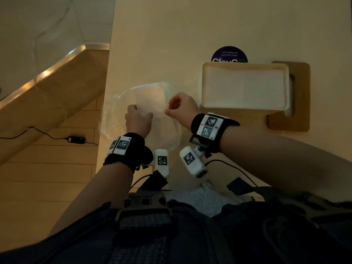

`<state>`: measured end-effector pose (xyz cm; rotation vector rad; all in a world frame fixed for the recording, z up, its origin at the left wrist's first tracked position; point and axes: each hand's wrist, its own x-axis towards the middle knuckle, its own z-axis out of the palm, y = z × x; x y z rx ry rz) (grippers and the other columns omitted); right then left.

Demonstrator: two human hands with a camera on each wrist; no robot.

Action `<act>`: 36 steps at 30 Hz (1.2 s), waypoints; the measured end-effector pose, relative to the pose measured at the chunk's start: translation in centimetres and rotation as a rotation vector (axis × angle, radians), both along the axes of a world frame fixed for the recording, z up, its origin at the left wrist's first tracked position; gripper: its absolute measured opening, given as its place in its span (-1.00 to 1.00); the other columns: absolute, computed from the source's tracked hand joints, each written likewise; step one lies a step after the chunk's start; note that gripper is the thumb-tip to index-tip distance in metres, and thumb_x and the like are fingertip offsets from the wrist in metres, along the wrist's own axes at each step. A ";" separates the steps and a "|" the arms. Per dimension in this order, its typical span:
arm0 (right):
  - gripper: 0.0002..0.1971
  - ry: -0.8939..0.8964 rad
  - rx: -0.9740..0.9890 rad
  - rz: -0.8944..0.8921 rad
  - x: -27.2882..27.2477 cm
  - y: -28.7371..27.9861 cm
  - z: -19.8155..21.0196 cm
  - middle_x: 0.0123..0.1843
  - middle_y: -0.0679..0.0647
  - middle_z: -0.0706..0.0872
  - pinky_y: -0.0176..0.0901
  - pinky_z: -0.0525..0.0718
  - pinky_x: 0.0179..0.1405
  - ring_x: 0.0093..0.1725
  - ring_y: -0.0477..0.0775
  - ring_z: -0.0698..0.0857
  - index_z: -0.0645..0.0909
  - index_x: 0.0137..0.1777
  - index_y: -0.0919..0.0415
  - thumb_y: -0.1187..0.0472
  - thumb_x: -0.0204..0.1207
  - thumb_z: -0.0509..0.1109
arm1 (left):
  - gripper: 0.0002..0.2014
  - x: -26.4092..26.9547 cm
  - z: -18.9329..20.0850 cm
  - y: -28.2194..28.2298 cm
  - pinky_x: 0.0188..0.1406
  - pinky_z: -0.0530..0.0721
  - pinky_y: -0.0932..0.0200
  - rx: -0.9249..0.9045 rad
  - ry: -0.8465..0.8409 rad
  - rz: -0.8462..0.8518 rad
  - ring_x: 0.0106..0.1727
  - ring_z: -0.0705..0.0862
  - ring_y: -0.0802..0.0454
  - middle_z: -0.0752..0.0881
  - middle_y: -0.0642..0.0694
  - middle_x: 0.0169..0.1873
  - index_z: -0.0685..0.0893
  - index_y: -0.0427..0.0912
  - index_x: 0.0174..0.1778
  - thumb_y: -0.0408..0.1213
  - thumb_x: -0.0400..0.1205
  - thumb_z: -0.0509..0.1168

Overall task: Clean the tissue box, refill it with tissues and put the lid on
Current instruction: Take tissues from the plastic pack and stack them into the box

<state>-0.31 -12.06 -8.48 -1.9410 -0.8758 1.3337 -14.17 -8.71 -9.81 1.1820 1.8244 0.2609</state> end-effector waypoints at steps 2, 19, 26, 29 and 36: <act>-0.60 0.156 -0.010 -0.013 0.1 0.0 0.4 0.02 0.19 0.69 0.12 0.73 0.15 0.00 0.13 0.68 0.49 0.17 0.23 0.45 0.36 0.47 | -0.32 0.0 0.4 -0.2 0.34 0.56 -0.24 -0.008 -0.081 0.065 0.33 0.53 -0.28 0.47 -0.29 0.40 0.27 -0.15 0.47 -0.15 0.46 0.39; -0.09 0.215 0.114 0.189 0.9 -1.6 1.6 0.46 0.16 0.43 -0.22 0.55 0.23 0.34 0.03 0.49 0.20 0.54 0.11 0.29 0.26 0.64 | -0.69 -1.7 4.4 -1.7 -0.25 0.60 0.25 0.101 -0.512 0.017 -0.31 0.63 0.13 0.68 0.02 -0.44 0.59 -0.11 -0.35 -0.62 0.45 0.13; -0.67 0.455 0.137 -0.051 1.3 -1.4 4.7 0.12 0.22 0.71 0.25 0.63 0.32 0.21 0.25 0.68 0.60 0.20 0.32 0.39 0.43 0.48 | -0.68 -0.9 6.1 -2.0 -0.06 0.74 0.14 0.144 -0.521 -0.185 0.01 0.71 0.09 0.70 -0.05 0.00 0.56 0.15 0.01 -0.18 0.36 0.37; -0.78 0.670 0.214 -0.355 3.7 -1.9 6.7 0.09 0.26 0.71 0.28 0.68 0.23 0.16 0.29 0.70 0.61 0.13 0.31 0.45 0.50 0.37 | -0.83 0.2 7.3 -1.6 0.01 0.72 -0.08 0.168 -0.426 -0.320 -0.04 0.72 -0.07 0.72 -0.15 -0.08 0.61 0.05 -0.11 -0.22 0.43 0.41; -0.82 0.367 0.327 -0.472 14.1 -7.0 8.4 -0.04 0.09 0.76 -0.03 0.75 -0.03 0.00 0.06 0.77 0.62 -0.02 0.15 0.38 0.44 0.46 | -0.90 7.0 9.5 1.8 -0.10 0.68 0.02 0.295 -0.371 -0.535 -0.21 0.63 0.02 0.71 -0.14 -0.27 0.72 -0.08 -0.19 -0.28 0.42 0.47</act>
